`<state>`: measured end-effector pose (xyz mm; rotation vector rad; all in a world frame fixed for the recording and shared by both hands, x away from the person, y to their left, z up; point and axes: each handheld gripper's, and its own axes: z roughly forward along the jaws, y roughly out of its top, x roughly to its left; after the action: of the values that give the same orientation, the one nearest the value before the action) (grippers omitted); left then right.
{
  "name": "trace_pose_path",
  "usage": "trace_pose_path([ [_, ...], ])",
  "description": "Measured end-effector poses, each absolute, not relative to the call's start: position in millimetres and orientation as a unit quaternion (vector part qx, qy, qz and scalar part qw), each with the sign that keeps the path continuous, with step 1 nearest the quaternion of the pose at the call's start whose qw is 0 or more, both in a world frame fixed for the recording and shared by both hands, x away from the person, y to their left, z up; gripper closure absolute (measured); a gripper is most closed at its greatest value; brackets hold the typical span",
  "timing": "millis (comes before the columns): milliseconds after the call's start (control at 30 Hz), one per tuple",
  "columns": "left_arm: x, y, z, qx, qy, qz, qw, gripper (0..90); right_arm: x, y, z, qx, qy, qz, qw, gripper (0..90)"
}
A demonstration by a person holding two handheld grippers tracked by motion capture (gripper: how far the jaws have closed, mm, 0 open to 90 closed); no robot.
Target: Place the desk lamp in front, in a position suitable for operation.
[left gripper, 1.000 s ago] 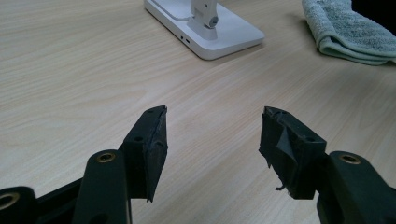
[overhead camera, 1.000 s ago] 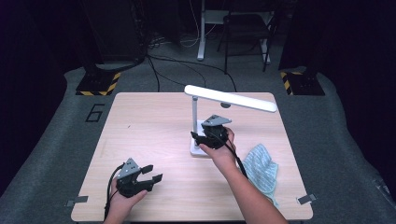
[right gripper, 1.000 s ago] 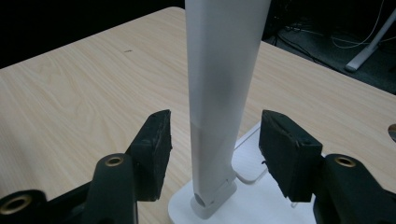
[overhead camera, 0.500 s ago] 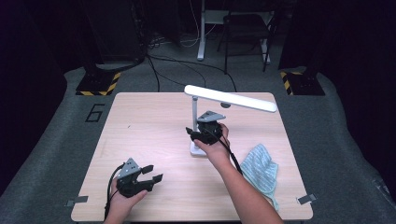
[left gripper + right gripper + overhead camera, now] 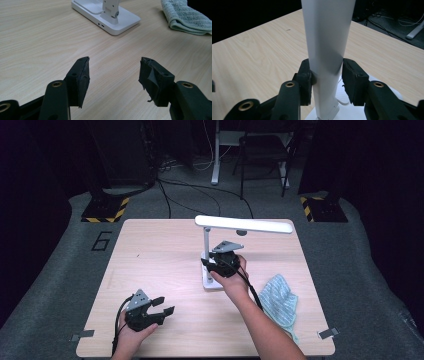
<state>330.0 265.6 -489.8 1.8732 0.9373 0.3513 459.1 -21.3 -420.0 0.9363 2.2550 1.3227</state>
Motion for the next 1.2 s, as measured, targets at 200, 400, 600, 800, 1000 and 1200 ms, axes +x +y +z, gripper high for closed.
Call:
trace_pose_path([
  [200,329.6,264.3,-488.8,0.773,0.381,0.140,0.488,41.3,441.7,-18.9,-420.0,0.318,0.803,0.475,0.170,67.0],
  [400,329.5,263.3,-488.7,0.776,0.378,0.140,0.485,41.3,426.3,-18.6,-421.5,0.315,0.801,0.478,0.172,71.9],
  [600,328.3,262.6,-488.8,0.774,0.378,0.146,0.487,41.4,415.2,-24.4,-423.7,0.311,0.796,0.489,0.174,75.0],
  [800,328.2,261.9,-488.2,0.779,0.373,0.148,0.482,41.5,401.7,-31.4,-424.7,0.302,0.796,0.492,0.182,76.1],
  [1000,326.9,258.9,-488.5,0.778,0.370,0.150,0.484,41.9,389.7,-33.1,-424.7,0.297,0.798,0.495,0.172,76.1],
  [1200,326.5,259.1,-487.5,0.785,0.363,0.146,0.481,42.2,378.4,-29.5,-424.6,0.292,0.801,0.496,0.164,76.1],
])
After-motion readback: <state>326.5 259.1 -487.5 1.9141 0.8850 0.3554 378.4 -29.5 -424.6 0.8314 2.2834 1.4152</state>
